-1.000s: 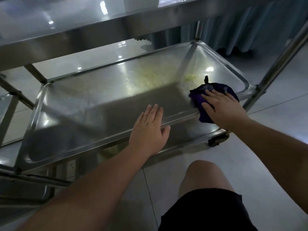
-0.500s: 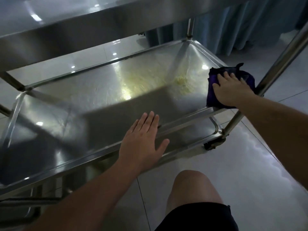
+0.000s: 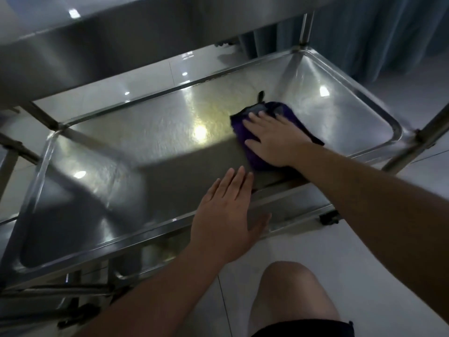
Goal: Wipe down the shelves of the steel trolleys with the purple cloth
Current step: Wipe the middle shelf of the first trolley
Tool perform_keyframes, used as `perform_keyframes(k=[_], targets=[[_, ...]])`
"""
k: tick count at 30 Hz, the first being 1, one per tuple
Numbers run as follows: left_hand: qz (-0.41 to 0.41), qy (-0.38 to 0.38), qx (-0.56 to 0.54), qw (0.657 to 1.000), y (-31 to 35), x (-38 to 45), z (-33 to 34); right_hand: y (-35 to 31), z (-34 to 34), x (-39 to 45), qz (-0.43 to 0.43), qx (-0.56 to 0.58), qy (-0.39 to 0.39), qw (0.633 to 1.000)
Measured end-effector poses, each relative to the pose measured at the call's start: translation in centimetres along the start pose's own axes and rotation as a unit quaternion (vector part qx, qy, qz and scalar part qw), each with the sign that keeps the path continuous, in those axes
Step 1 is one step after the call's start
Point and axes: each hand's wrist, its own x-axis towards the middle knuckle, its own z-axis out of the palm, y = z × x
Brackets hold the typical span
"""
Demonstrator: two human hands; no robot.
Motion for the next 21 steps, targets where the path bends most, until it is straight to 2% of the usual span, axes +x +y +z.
perform_keyframes(k=[2, 4, 9, 13, 17, 19, 21], targets=[[0.001, 0.0, 0.0, 1.0, 0.0, -0.1, -0.1, 0.1, 0.2, -0.3, -0.036, 0.002, -0.021, 0.999], [0.003, -0.005, -0.006, 1.0, -0.1, -0.2, -0.2, 2.8, -0.4, -0.5, -0.022, -0.009, -0.021, 0.999], [0.003, -0.007, -0.022, 1.0, 0.0, -0.3, -0.3, 12.4, -1.9, -2.5, 0.184, -0.011, 0.003, 0.983], [0.002, -0.002, -0.027, 1.0, 0.0, -0.3, -0.4, 10.9, -1.3, -2.2, 0.249, 0.01, 0.018, 0.968], [-0.005, -0.002, -0.069, 0.998, 0.0, -0.3, -0.9, 3.3, -0.9, -1.0, 0.177, 0.013, 0.0, 0.984], [-0.02, 0.03, -0.159, 0.987, 0.1, -0.3, -1.5, -1.4, -0.1, -0.8, 0.104, -0.002, -0.003, 0.995], [-0.058, 0.073, -0.269, 0.959, -0.4, -0.5, -2.6, -4.9, 1.0, -0.9, 0.029, -0.009, -0.006, 1.0]])
